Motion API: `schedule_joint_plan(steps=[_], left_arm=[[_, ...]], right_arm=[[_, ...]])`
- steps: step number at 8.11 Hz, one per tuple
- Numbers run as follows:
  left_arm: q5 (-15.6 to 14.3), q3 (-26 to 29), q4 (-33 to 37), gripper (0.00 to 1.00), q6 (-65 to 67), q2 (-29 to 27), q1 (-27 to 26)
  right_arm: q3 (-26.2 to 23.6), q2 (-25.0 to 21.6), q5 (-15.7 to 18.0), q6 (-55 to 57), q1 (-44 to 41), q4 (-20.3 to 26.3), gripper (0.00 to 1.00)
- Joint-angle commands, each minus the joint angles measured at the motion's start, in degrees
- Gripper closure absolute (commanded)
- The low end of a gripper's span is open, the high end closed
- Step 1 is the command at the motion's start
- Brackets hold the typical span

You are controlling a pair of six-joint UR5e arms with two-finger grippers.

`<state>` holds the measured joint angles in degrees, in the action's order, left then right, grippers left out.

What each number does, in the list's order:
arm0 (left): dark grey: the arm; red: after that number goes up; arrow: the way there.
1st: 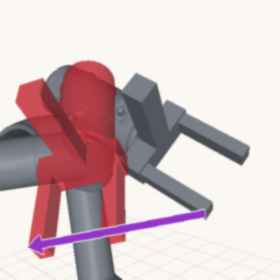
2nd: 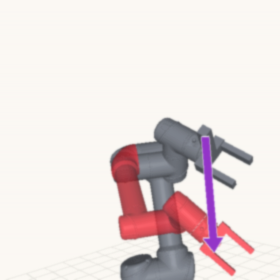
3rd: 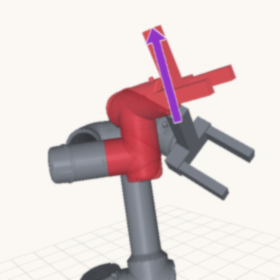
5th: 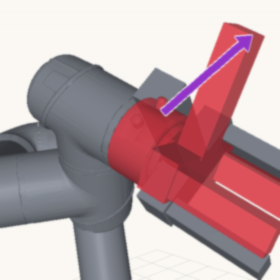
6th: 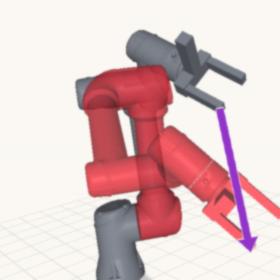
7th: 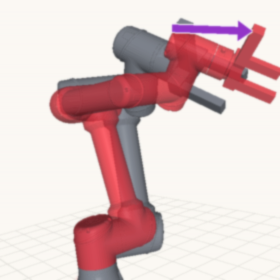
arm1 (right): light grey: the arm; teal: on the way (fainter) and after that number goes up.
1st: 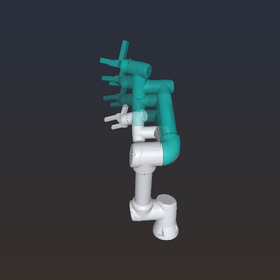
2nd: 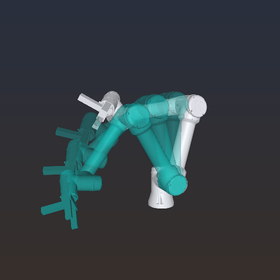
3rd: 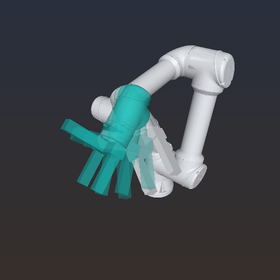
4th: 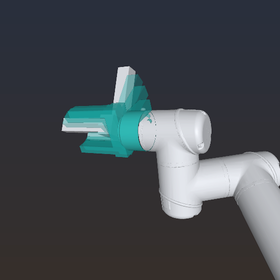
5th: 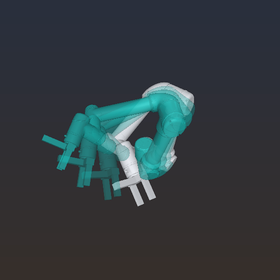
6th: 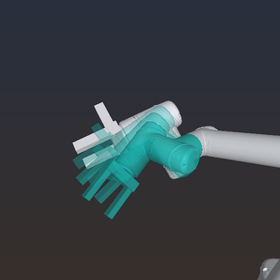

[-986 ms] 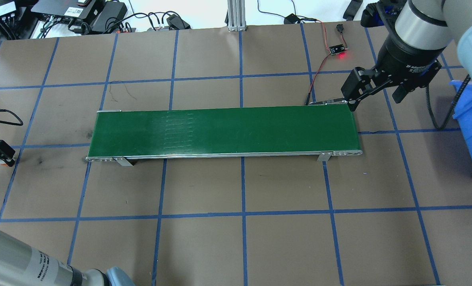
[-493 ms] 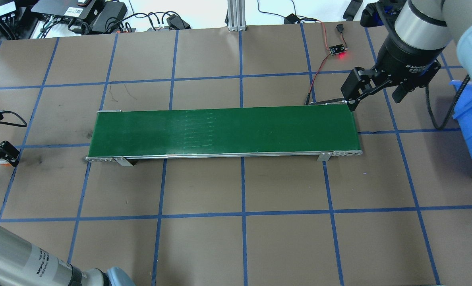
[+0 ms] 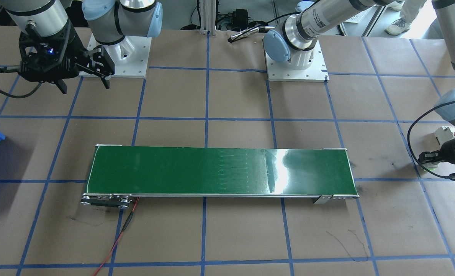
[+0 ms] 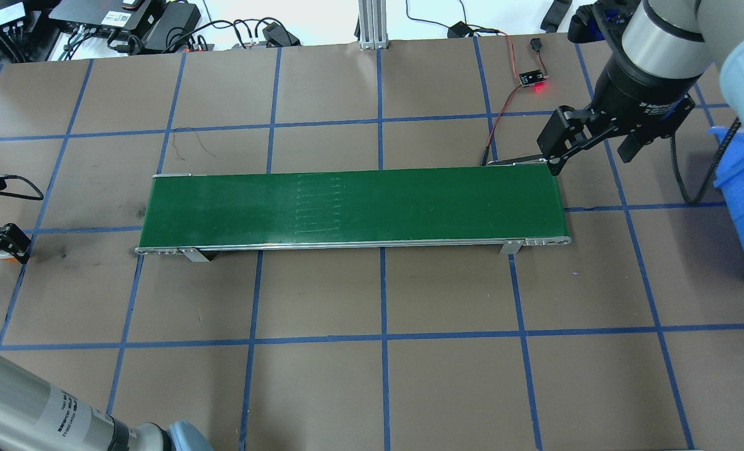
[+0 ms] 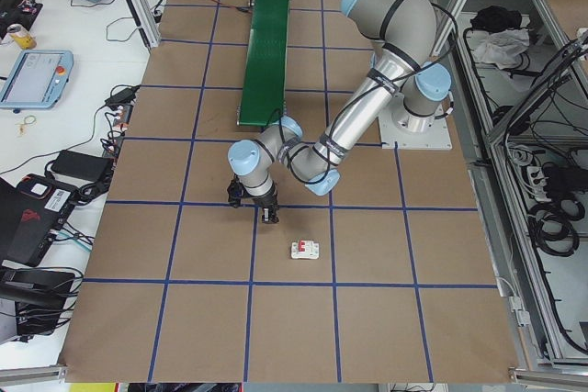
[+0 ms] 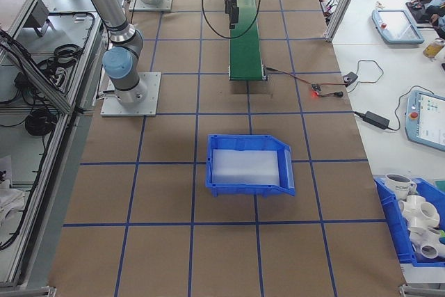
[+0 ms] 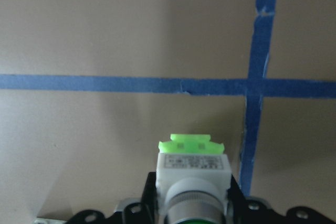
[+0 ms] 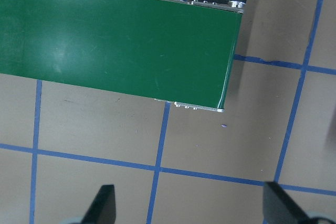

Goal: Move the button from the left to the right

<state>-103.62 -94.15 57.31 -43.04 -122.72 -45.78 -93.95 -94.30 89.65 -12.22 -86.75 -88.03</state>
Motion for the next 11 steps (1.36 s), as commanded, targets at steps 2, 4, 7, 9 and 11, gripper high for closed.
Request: schedule_joint_plan(steps=[2,4,7,9,11], left_arm=[[4.01,2.22,6.54,1.00,-0.38,7.27,-3.86],[9.71,2.05,17.52,1.00,1.71,16.07,-9.03],[14.22,1.96,19.51,1.00,13.37,20.32,-21.15],[14.23,1.61,18.63,1.00,20.96,18.93,-24.78],[13.97,1.08,18.54,1.00,25.08,17.35,-25.50]], right_arm=[[0.00,0.00,0.00,0.00,0.00,-0.03,0.00],[0.00,0.00,0.09,0.09,0.09,0.06,0.00],[0.17,0.00,0.35,-0.70,0.09,-0.21,0.00],[0.35,1.48,-0.87,-0.18,0.00,-0.73,0.00],[0.70,2.72,0.44,-0.79,0.09,2.32,0.00]])
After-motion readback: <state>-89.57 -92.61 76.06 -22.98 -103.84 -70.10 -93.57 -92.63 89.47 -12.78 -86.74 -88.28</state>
